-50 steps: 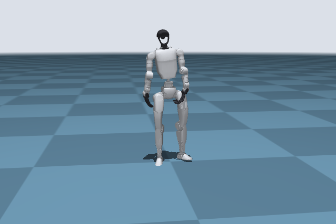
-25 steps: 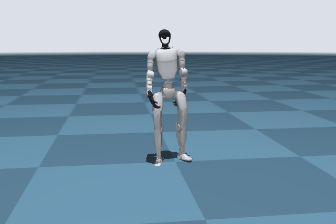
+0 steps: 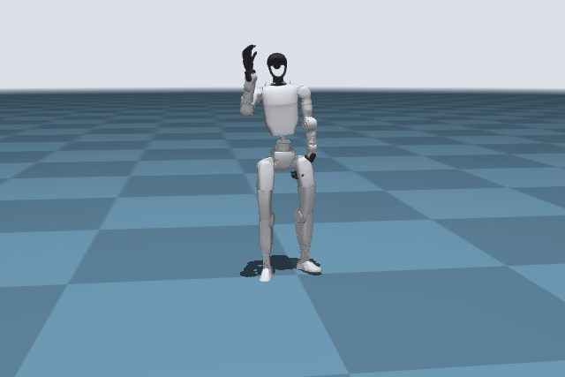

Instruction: In place motions

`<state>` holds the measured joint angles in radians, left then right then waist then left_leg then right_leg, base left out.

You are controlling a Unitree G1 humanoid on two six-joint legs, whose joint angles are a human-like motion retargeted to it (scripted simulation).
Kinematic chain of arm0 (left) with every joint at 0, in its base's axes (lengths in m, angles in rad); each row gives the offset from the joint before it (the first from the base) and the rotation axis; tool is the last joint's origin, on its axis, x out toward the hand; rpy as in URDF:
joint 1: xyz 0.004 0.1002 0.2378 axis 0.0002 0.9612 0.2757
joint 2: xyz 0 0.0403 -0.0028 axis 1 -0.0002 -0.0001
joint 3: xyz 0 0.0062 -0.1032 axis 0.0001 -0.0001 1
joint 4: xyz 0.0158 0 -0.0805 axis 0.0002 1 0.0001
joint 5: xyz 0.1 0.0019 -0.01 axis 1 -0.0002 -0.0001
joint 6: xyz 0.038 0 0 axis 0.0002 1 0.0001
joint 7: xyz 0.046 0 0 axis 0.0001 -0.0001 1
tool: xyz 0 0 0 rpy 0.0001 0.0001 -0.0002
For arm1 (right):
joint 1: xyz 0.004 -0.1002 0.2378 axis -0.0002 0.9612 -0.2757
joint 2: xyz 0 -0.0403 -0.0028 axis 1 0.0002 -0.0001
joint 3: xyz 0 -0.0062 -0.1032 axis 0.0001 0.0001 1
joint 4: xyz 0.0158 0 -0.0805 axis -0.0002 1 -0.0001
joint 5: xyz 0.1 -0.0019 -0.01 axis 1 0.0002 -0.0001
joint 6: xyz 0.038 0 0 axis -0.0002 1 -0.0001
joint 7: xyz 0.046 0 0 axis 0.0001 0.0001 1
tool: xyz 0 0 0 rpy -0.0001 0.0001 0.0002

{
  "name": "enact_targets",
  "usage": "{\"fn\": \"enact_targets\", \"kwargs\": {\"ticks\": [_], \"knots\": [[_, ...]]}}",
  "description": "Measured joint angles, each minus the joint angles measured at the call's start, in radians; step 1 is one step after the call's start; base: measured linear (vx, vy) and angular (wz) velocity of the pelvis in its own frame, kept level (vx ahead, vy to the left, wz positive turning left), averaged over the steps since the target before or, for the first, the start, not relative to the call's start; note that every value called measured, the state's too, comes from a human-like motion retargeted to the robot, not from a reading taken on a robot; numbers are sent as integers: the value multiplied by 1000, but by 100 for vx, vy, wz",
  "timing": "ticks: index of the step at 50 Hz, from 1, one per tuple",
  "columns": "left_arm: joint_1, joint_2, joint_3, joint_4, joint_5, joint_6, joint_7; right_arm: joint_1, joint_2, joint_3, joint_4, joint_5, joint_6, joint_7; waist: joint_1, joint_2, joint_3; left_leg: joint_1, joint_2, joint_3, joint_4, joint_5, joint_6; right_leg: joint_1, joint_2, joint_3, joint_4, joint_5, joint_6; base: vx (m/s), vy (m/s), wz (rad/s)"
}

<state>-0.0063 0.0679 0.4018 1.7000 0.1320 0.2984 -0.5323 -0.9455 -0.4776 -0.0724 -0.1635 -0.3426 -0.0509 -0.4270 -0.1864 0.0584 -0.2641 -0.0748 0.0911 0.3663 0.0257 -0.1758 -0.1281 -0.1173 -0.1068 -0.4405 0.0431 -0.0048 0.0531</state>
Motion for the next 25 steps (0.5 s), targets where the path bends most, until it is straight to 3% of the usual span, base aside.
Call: {"fn": "enact_targets", "kwargs": {"ticks": [3, 5, 7, 9, 10, 15, 19, 20, 25], "knots": [[26, 3, 25, 0, 16, 52, -10, -78, 32, 31, 104, 34, 421, 618, 9, 1, -8, 1, 1, 4, 1, -1, 0, 0, 0, 3, 1, -1, 0, 4, -1, -2], [40, 11, 36, 0, 22, 78, -22, -85, 32, 44, 142, 111, 546, 874, 10, -2, -14, 0, 0, 0, 1, -1, -1, 4, 0, -2, -2, -2, 0, 6, -4, 17], [47, 20, 46, 0, 17, 87, -27, -60, 27, 37, 135, 237, 440, 811, 6, -6, -17, -3, -2, -7, 2, 0, 0, 10, 0, -11, -5, -5, 0, 5, -5, 30], [49, 25, 59, 0, 1, 88, -20, -13, 18, 24, 94, 301, 290, 615, -2, -5, -18, -7, -3, -17, 3, 1, 0, 15, 0, -19, -7, -8, 1, 4, -2, 30], [48, 25, 67, 0, -10, 87, -12, 14, 17, 16, 68, 293, 212, 517, -6, -2, -17, -9, -3, -21, 4, 2, 0, 17, 1, -23, -8, -10, 1, 3, 1, 22], [24, 19, 101, 0, -61, 74, 8, 211, -30, -51, -97, 141, -13, 49, -20, 10, 7, -5, -2, -29, 6, 1, 1, 29, 4, -30, -9, -14, 1, 0, 0, 0], [-1, 13, 106, 0, -68, 61, -10, 415, -60, -89, -209, -6, -251, -246, -22, 16, 19, -9, -3, -31, 8, 2, 1, 30, 3, -34, -11, -15, 1, 0, 0, 0], [-6, 12, 104, 0, -69, 57, -13, 467, -58, -93, -227, -51, -287, -296, -23, 16, 20, -10, -3, -32, 9, 3, 1, 30, 2, -34, -12, -15, 1, 0, 0, 0], [-23, 3, 74, -8, -65, 44, -14, 696, -5, -40, -163, -237, -287, -404, -17, 16, 22, -11, -7, -28, 9, 5, -1, 29, -2, -32, -13, -13, 0, 0, 0, 0]]}}
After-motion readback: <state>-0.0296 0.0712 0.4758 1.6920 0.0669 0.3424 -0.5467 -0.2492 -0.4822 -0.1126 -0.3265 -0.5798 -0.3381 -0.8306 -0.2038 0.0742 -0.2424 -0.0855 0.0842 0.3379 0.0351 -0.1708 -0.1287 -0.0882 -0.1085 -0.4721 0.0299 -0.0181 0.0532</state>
